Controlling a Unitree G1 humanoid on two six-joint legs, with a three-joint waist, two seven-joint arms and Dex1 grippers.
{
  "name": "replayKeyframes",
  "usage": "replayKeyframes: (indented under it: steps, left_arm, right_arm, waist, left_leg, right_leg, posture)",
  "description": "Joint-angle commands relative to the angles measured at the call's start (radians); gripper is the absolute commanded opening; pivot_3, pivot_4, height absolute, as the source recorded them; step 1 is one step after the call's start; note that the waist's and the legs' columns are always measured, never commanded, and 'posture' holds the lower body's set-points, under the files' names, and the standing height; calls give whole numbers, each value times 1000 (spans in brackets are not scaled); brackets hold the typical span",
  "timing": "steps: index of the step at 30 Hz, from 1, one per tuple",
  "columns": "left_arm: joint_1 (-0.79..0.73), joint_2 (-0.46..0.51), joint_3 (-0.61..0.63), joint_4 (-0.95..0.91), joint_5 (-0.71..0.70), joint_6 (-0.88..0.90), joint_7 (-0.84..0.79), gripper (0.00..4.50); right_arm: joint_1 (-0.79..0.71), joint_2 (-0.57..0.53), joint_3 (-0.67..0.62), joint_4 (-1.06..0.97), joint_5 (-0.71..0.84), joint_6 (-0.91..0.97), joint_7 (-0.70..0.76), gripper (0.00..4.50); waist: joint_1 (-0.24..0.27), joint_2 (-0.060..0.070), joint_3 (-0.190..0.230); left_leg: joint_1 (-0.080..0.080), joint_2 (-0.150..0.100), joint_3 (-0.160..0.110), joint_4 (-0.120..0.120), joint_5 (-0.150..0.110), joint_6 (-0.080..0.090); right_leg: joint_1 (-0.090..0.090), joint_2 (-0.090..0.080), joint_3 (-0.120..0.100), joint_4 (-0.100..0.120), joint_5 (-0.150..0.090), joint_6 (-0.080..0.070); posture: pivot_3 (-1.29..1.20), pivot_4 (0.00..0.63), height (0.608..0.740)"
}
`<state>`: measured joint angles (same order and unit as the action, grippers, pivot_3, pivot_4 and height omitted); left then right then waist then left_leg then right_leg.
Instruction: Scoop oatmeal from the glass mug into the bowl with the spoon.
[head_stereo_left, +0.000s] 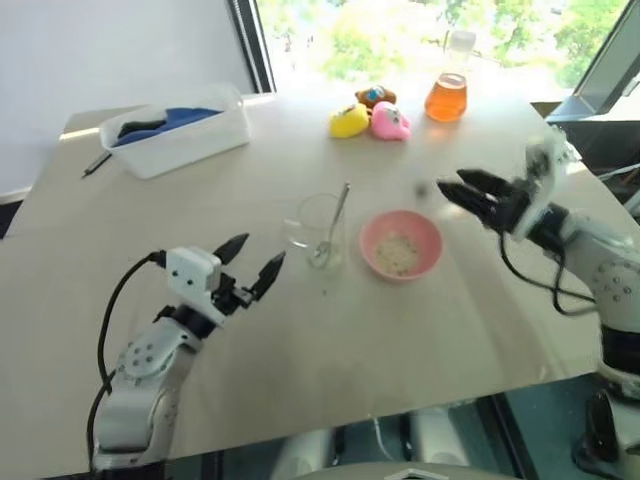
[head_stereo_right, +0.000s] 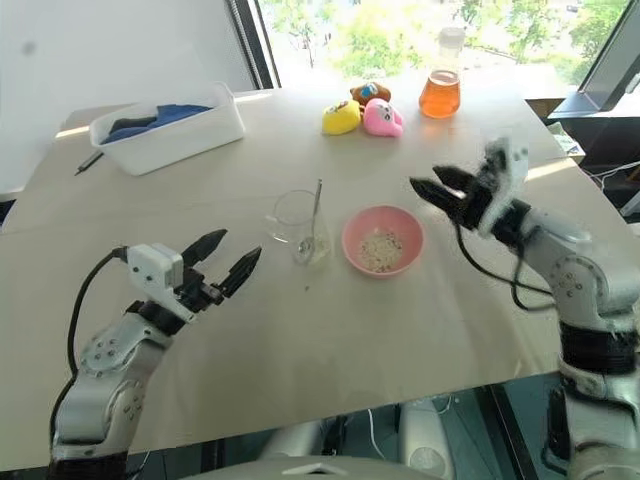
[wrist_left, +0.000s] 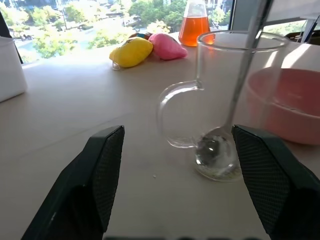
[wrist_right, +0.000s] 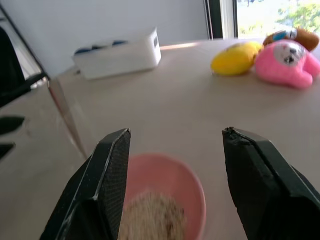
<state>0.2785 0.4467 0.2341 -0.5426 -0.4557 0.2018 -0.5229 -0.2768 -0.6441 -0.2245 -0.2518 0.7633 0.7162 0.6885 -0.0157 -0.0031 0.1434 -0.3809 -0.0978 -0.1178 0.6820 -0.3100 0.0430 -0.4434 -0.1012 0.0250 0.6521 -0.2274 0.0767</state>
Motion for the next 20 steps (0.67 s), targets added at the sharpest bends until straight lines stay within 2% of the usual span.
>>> replayKeyframes:
  steps: [1, 3, 4, 5, 6, 10, 14, 20]
  left_arm:
    - [115, -12, 6, -80, -23, 13, -7, 4130]
    - [169, -19, -14, -83, -7, -5, -18, 4500]
    - [182, -20, -20, -82, 0, -12, -21, 4500]
    - [197, -26, -23, -77, 9, -22, -21, 4500]
    - [212, -30, -24, -73, 21, -33, -21, 4500]
    - [258, -30, -38, -34, 101, -75, -12, 4500]
    - [282, -33, -44, -14, 113, -75, -25, 4500]
    - [313, -40, -58, -20, 149, -85, -15, 4500]
  right_arm:
    - [165, -38, -29, -39, -17, -113, 183, 2968]
    - [232, -19, -27, -43, -64, -208, 211, 3460]
    - [249, -11, -26, -40, -80, -240, 219, 3762]
    - [276, -3, -18, -32, -108, -287, 230, 4261]
    - [306, -2, -6, -18, -144, -338, 248, 4447]
    - [395, -9, 32, 47, -259, -500, 310, 4447]
    - [411, -17, 51, 119, -338, -618, 336, 4447]
    - [389, -2, 45, 158, -325, -599, 320, 4447]
  waist:
    - [7, 1, 1]
    - [6, 1, 1]
    - [6, 1, 1]
    - [6, 1, 2]
    - [7, 1, 2]
    - [13, 2, 3]
    - [16, 1, 3]
    - [22, 1, 3]
  left_leg:
    - [-1, -1, 1, 0, 0, 0]
    - [0, -1, 2, 1, 0, 0]
    - [1, -1, 2, 2, 0, 1]
    - [5, 0, 2, 2, 0, 1]
    - [7, 0, 2, 2, 0, 1]
    - [22, 2, -2, -1, -5, 7]
    - [22, 0, -2, 0, -3, 4]
    - [22, 1, -3, -1, -3, 3]
  right_leg:
    - [0, 0, 0, 0, 0, 0]
    - [0, 0, 1, 0, 0, 0]
    - [1, 0, 2, 0, 0, 0]
    - [5, 0, 2, 0, 1, 1]
    - [7, 0, 1, 0, 1, 1]
    - [27, 4, -5, -9, 0, 2]
    - [28, 4, -4, -11, 1, 2]
    - [28, 0, -4, -11, 0, 2]
  posture:
    - [0, 150, 740]
    - [0, 150, 740]
    - [0, 150, 740]
    - [0, 150, 740]
    - [0, 150, 740]
    - [0, 150, 740]
    - [0, 150, 740]
    - [0, 150, 740]
